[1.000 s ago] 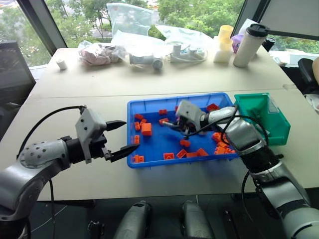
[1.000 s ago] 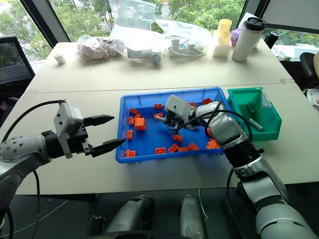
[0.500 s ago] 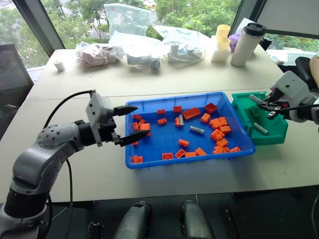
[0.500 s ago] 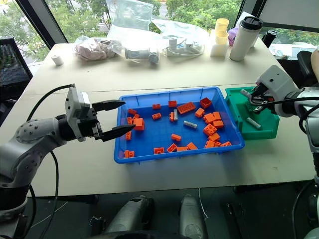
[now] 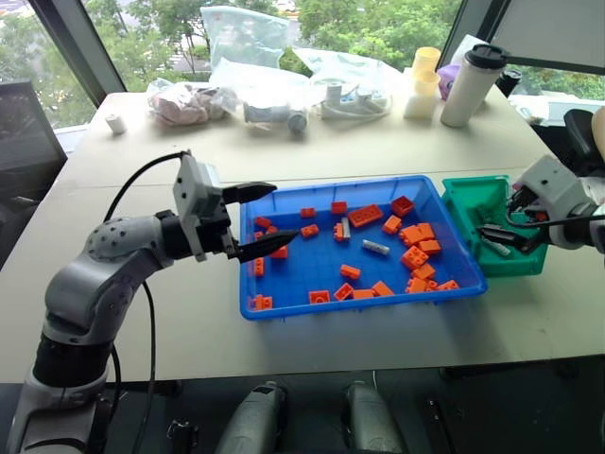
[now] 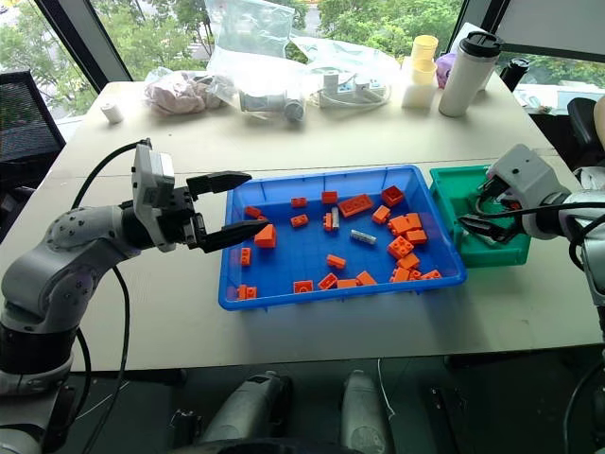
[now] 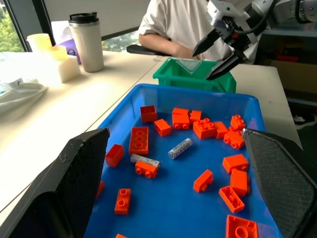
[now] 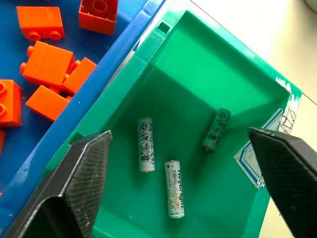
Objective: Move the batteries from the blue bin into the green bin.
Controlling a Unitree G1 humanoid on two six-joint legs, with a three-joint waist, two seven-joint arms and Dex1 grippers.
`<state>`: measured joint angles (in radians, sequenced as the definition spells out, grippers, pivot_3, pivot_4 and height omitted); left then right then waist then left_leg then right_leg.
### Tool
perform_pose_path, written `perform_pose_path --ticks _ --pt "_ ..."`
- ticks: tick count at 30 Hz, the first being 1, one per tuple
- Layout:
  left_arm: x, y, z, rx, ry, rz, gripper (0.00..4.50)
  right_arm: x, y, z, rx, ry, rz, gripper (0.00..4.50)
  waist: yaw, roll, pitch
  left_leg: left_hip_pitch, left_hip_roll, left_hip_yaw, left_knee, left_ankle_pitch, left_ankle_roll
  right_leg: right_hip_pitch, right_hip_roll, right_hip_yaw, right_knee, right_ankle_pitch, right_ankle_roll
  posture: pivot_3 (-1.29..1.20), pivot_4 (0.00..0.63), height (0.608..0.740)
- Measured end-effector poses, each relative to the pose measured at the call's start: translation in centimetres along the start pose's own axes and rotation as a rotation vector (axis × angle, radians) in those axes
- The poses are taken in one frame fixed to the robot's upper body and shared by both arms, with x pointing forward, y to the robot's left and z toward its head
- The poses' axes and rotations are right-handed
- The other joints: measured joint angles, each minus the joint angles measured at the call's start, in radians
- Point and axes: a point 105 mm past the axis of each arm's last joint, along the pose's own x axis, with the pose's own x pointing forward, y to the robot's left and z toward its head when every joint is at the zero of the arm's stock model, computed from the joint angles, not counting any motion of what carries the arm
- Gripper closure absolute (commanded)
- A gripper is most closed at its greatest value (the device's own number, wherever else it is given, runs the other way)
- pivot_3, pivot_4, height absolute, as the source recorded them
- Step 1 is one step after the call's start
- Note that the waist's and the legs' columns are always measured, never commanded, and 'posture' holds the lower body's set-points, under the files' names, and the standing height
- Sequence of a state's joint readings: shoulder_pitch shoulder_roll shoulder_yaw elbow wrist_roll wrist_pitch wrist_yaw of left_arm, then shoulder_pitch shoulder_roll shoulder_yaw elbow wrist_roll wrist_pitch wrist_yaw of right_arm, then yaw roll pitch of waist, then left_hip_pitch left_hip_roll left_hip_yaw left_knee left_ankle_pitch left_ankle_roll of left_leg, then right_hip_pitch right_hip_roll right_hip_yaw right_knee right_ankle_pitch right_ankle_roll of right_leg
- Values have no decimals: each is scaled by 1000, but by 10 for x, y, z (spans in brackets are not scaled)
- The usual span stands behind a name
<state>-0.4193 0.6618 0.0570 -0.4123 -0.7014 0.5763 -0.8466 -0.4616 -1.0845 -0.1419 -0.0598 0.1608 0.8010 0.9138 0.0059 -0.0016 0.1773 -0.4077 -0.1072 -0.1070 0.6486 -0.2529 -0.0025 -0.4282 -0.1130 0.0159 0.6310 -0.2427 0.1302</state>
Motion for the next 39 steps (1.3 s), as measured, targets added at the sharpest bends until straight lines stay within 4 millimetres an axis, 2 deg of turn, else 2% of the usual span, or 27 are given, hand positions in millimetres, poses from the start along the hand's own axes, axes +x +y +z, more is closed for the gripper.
perform_pose_path --ticks 3,4,5,8,10,15,20,24,33,39 --pt "-6 1 -7 11 52 8 0 1 18 42 -27 -151 81 39 -13 0 0 0 1 -1 0 0 0 0 1 0 0 0 0 0 150 740" --pt "-12 1 -17 23 107 15 0 3 31 58 -34 -210 132 39 -19 0 0 0 1 -1 -1 0 0 0 0 0 0 0 0 0 150 740" --pt "-16 1 -25 24 148 22 0 8 43 65 -38 -231 179 39 -19 0 0 0 1 -1 -1 0 0 0 0 0 0 0 0 0 150 740" --pt "-24 4 -42 6 205 44 0 31 80 65 -9 -230 321 39 -14 -1 0 0 0 -1 0 -1 3 0 0 -1 0 0 0 0 150 740" --pt "-26 5 -46 1 219 50 0 45 99 63 12 -220 388 39 -6 -1 0 -1 0 -2 0 -1 2 0 -1 -1 0 0 0 0 150 740" --pt "-31 2 -52 -3 239 64 0 67 119 63 -10 -188 433 39 2 -1 0 -1 -1 -1 0 0 -1 0 -1 -1 0 0 0 0 150 740" --pt "-32 -2 -50 15 236 84 0 89 143 56 -16 -145 491 39 1 -1 0 -1 0 -1 0 1 -1 -1 0 0 0 0 0 0 150 740" --pt "-32 -6 -49 20 241 96 0 99 153 55 -23 -130 504 39 0 -1 0 -1 0 -1 0 1 -1 -1 0 0 0 0 0 0 150 740" --pt "-32 -9 -48 29 241 111 0 117 158 50 -29 -103 479 39 -2 -1 0 0 0 -2 0 1 -1 -1 0 0 0 0 0 0 150 740" --pt "-32 -7 -48 32 241 126 0 126 160 59 -42 -122 457 39 -11 -1 0 0 0 -2 0 1 -1 -1 1 -1 1 0 0 0 150 740"
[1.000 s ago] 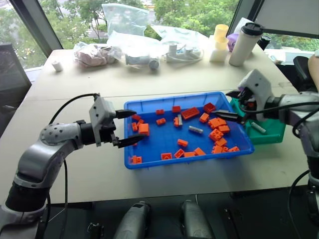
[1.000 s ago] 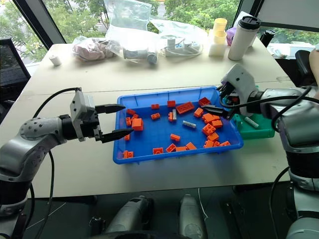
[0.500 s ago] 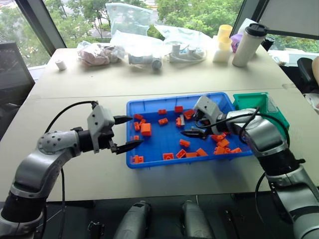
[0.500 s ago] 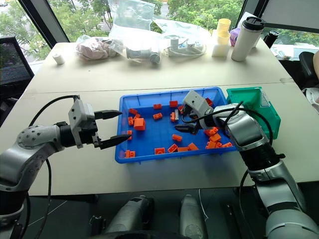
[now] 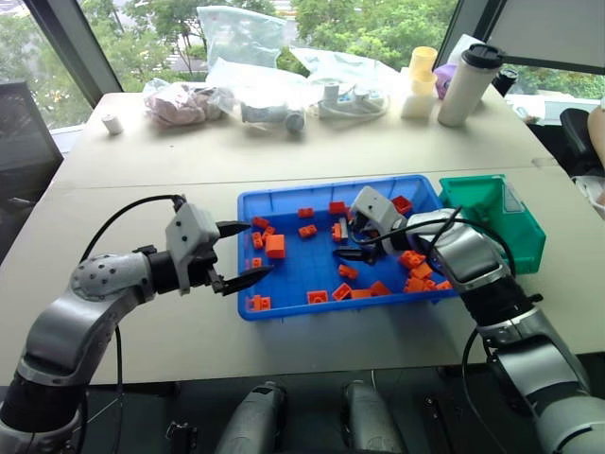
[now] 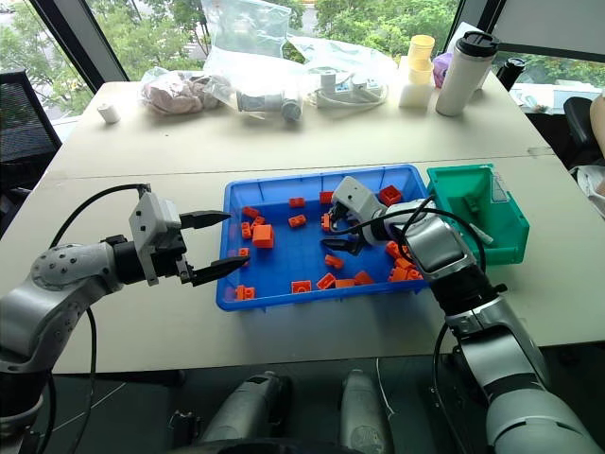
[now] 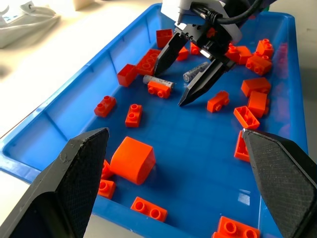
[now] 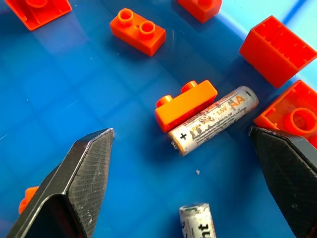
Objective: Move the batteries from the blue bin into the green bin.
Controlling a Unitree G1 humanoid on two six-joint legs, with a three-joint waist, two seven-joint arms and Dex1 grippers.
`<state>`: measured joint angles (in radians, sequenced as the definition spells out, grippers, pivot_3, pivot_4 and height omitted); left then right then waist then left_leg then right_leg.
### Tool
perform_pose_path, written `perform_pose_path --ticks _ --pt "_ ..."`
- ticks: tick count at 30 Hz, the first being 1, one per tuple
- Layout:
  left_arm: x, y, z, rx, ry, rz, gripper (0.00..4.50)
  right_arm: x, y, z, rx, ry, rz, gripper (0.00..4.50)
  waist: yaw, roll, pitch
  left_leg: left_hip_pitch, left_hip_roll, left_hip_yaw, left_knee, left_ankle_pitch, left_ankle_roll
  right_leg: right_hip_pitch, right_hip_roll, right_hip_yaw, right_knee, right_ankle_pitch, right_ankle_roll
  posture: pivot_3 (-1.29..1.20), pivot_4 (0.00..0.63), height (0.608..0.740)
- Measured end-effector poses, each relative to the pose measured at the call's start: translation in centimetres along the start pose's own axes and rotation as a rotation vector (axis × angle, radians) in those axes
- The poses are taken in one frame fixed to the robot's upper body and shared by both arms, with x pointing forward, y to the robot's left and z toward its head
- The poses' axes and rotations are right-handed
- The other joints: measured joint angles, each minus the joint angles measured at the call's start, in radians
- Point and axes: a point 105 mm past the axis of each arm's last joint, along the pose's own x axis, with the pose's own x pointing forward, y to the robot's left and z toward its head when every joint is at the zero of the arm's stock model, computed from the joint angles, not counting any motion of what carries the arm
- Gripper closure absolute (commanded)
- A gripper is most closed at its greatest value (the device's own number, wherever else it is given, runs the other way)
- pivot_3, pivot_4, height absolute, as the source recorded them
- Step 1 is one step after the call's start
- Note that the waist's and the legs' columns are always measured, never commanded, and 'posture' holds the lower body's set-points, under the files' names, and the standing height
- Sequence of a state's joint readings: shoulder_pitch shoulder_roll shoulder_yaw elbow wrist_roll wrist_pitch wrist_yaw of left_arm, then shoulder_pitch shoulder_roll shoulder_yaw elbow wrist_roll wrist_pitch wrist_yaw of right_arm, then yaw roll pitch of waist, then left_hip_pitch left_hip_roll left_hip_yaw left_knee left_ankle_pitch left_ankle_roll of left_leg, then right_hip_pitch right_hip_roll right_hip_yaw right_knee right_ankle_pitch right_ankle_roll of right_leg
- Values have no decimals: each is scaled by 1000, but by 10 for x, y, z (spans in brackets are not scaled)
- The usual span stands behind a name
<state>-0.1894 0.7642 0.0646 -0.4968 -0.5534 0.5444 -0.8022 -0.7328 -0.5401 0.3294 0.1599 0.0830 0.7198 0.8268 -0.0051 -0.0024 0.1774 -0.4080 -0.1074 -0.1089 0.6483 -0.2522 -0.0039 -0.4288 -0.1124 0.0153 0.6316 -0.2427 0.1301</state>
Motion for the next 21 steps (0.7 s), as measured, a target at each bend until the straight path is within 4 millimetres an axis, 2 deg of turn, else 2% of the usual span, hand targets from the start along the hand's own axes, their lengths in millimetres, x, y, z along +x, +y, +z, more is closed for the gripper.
perform_pose_path --ticks 1,4,8,9,11,18,21 --pt "0 0 0 0 0 1 0 1 1 1 -8 -4 -2 39 -2 0 0 0 0 0 0 0 0 0 0 0 0 0 0 0 150 740" --pt "0 0 0 0 0 3 0 3 0 3 -30 -4 -10 860 -7 0 0 0 0 0 0 0 0 0 0 0 0 0 0 0 150 740" --pt "0 1 0 0 0 6 0 4 -3 3 -56 3 -23 2914 -7 0 0 0 0 0 0 0 0 0 0 0 0 0 0 0 150 740" --pt "0 1 0 1 0 7 0 4 -2 3 -61 5 -23 3605 -7 0 0 0 0 0 0 0 0 0 0 0 0 0 0 0 150 740" --pt "0 1 0 1 0 8 0 4 -2 3 -67 5 -21 4410 -7 0 0 0 0 0 0 0 0 0 0 0 0 0 0 0 150 740" --pt "1 2 3 10 -6 10 0 3 -1 4 -76 9 -17 4465 -7 0 0 0 0 0 0 0 0 0 0 0 0 0 0 0 150 740" --pt "1 3 3 12 -9 10 0 -3 -3 9 -97 9 -36 4465 -7 0 0 0 0 0 0 0 0 -1 0 0 0 0 0 0 150 740"
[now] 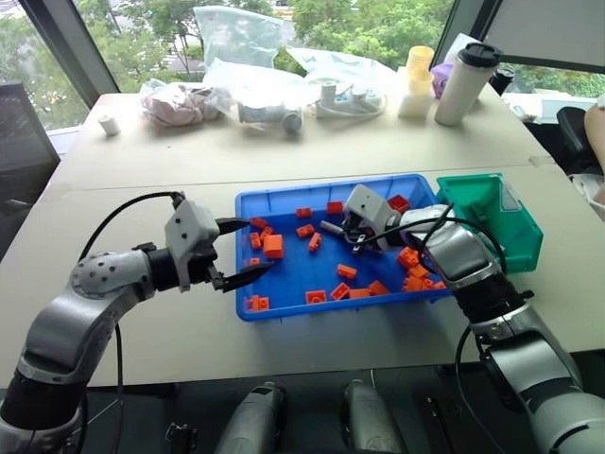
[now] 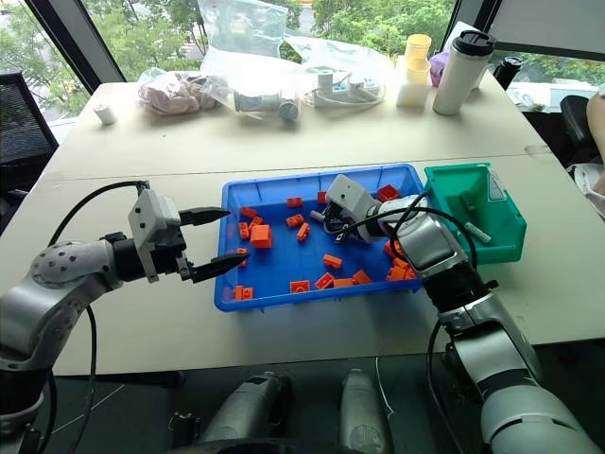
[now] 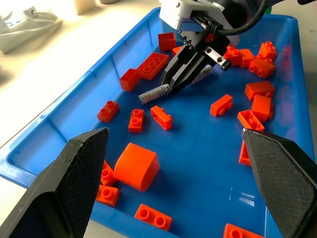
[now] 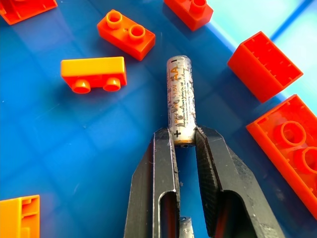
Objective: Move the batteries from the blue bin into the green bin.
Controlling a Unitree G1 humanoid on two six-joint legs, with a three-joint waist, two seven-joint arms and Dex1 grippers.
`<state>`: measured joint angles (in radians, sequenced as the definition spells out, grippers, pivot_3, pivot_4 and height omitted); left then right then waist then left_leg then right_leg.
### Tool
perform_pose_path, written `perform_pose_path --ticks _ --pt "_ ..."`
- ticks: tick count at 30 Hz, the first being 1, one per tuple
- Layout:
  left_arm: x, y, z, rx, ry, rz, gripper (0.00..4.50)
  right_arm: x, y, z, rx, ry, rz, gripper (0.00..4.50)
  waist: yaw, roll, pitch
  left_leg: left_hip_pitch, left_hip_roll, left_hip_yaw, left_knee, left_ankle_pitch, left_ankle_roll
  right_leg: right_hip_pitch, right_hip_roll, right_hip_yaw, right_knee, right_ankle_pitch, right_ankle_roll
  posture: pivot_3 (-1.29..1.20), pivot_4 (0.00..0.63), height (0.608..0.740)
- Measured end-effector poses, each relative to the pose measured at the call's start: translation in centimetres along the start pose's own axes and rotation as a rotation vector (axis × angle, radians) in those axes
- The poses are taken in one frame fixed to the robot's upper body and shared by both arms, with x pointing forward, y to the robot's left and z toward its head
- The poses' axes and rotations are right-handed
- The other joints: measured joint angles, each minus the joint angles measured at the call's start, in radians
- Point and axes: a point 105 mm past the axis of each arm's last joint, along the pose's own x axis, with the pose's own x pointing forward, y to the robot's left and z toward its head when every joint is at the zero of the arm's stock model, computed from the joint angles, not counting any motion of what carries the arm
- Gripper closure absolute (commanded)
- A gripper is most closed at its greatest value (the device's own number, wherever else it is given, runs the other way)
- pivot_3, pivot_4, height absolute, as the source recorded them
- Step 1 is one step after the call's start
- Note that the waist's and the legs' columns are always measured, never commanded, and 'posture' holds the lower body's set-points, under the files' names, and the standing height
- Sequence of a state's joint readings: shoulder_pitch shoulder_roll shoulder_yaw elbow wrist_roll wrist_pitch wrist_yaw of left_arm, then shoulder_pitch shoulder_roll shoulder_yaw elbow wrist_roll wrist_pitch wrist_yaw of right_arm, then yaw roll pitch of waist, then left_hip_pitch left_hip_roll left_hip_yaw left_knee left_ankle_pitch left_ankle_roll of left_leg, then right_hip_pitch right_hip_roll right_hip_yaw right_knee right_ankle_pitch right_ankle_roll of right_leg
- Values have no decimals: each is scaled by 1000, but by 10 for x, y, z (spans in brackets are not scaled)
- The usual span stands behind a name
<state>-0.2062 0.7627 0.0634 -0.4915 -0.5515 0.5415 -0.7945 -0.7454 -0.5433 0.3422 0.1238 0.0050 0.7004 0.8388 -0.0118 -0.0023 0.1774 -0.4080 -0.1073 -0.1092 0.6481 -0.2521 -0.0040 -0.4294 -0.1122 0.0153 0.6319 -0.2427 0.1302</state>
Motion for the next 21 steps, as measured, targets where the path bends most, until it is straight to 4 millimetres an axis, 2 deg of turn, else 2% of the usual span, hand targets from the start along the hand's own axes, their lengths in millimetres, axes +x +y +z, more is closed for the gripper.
perform_pose_path --ticks 2,5,8,9,14,16,21 --pt "0 0 1 2 -2 -1 0 -13 -7 5 -4 -10 -30 4465 2 0 0 0 0 0 0 0 0 0 0 0 0 0 0 0 150 740" --pt "1 0 1 1 -5 -3 0 -52 -30 14 7 -47 -127 4465 7 0 0 -1 -1 0 0 0 0 0 -1 0 -1 0 0 0 150 740" --pt "5 -1 6 4 -30 -20 0 -109 -57 8 46 -39 -263 4465 20 0 0 -1 0 0 0 -2 4 1 -1 0 -1 0 0 0 150 740" --pt "5 -1 7 5 -36 -23 0 -120 -63 6 56 -32 -297 4465 22 0 0 0 0 0 0 -3 4 1 -1 0 -1 0 0 0 150 740" --pt "15 -5 13 10 -63 -83 0 -180 -86 -25 90 78 -472 4465 24 0 0 0 0 1 0 -3 5 1 -1 0 -1 0 0 0 150 740" --pt "22 -6 14 15 -80 -116 0 -200 -92 -49 122 156 -528 4465 26 0 0 0 0 1 1 -3 5 2 -1 -1 -1 0 0 0 150 740" --pt "32 -2 12 32 -81 -144 0 -201 -86 -79 155 229 -523 4465 14 1 0 1 1 2 0 -3 4 1 -1 1 -1 0 0 0 150 740"
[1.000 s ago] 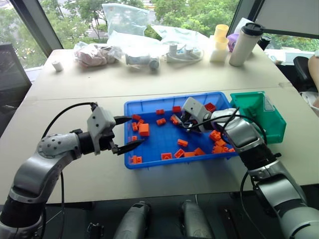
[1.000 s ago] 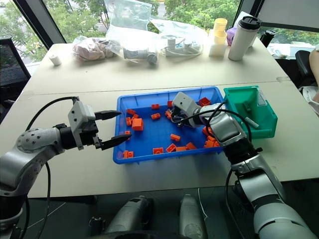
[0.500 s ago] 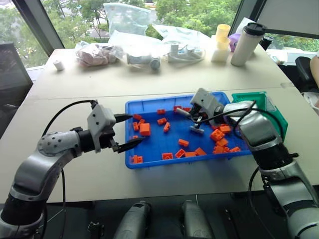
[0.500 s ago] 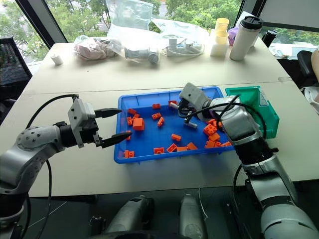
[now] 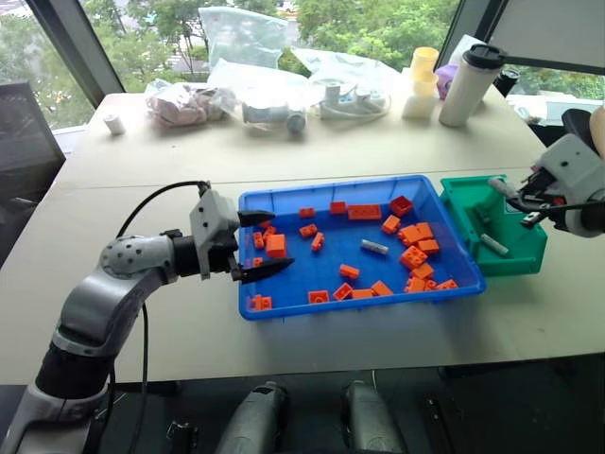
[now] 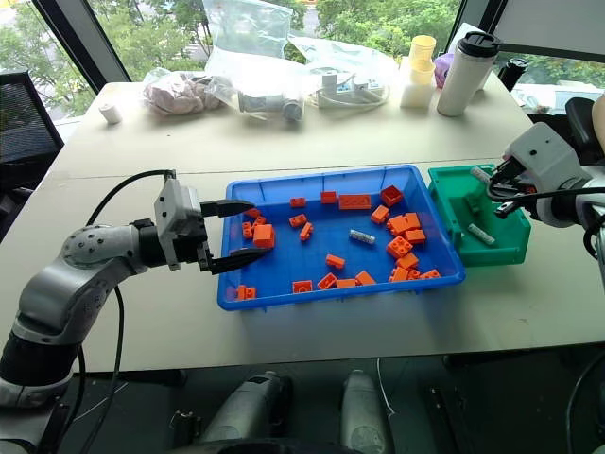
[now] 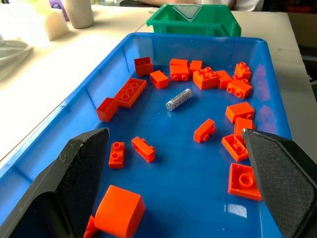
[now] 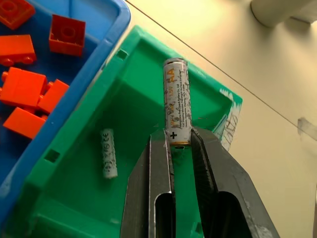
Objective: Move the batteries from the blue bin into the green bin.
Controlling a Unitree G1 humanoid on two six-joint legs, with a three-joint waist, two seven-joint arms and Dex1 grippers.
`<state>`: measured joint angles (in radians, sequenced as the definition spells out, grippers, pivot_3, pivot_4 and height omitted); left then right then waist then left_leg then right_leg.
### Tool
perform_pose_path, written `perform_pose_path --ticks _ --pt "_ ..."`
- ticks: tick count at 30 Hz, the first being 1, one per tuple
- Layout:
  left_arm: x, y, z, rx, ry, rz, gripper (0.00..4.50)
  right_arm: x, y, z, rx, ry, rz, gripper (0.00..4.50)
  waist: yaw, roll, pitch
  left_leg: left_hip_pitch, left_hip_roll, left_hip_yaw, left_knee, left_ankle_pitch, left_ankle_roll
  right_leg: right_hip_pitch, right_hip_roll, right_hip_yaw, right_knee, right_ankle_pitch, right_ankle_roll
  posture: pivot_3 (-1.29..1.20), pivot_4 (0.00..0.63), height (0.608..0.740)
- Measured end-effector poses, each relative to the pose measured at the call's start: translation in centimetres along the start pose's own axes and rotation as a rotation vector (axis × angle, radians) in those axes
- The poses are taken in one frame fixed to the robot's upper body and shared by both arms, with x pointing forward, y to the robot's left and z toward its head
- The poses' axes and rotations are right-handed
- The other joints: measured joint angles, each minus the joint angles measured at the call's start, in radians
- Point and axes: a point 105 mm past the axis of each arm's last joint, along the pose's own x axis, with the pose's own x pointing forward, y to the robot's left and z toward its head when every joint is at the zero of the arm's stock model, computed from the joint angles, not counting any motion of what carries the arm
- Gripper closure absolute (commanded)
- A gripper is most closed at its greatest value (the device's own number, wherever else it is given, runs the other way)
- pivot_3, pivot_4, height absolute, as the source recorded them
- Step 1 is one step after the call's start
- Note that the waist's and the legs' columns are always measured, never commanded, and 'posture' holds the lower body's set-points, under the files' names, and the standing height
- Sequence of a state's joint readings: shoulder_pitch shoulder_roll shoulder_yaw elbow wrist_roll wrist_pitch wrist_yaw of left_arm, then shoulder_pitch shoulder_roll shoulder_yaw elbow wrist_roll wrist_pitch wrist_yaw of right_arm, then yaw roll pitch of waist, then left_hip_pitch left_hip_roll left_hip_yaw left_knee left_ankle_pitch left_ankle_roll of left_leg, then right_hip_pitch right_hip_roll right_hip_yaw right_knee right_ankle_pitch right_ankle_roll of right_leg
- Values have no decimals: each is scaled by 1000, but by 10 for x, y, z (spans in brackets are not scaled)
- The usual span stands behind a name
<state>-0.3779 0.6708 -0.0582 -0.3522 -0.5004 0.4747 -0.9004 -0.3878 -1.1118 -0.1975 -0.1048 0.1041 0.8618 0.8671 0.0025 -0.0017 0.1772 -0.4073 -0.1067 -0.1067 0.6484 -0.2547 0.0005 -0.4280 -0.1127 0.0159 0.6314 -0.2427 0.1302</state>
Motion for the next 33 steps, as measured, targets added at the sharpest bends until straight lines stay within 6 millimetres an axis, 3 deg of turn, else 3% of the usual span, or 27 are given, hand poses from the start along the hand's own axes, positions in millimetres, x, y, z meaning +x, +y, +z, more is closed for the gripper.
perform_pose_path --ticks 3,9,12,15,17,19,22,24,33 --pt "2 1 0 9 -1 -10 0 4 3 -11 0 23 5 3130 0 0 0 0 0 0 0 1 -1 0 0 0 0 0 0 0 150 740" --pt "1 2 -2 17 6 -14 0 4 5 -6 -10 -5 8 41 8 0 0 0 -1 0 0 0 -1 0 0 0 0 0 0 0 150 740" --pt "1 2 -2 17 7 -16 0 0 5 12 -18 -67 17 41 8 0 0 0 -1 0 0 0 0 0 0 0 0 0 0 0 150 740" --pt "1 2 -2 12 4 -19 0 -9 14 51 -39 -208 65 41 5 0 0 0 0 0 0 0 0 0 0 0 0 0 0 0 150 740" --pt "1 1 0 10 -4 -26 0 -12 35 71 -51 -307 167 41 6 0 0 0 0 -1 0 0 0 0 0 0 -1 0 0 0 150 740" --pt "1 0 1 14 -3 -34 0 -4 72 80 -96 -346 314 41 6 -1 0 0 0 -1 1 0 0 1 0 0 -1 0 0 0 150 740" --pt "1 -2 3 24 -4 -47 0 24 121 72 -153 -301 477 41 6 -1 0 0 -1 -1 1 0 -1 0 0 0 0 0 0 0 150 740" --pt "0 -1 3 29 3 -47 0 37 137 64 -138 -266 537 41 11 -1 0 -1 -1 -1 1 2 -4 0 -1 -1 0 0 0 0 150 740" --pt "-2 -8 6 45 23 -64 0 67 146 52 -109 -203 574 41 5 -1 0 -1 -1 -1 1 2 -4 0 0 0 0 0 0 0 150 740"
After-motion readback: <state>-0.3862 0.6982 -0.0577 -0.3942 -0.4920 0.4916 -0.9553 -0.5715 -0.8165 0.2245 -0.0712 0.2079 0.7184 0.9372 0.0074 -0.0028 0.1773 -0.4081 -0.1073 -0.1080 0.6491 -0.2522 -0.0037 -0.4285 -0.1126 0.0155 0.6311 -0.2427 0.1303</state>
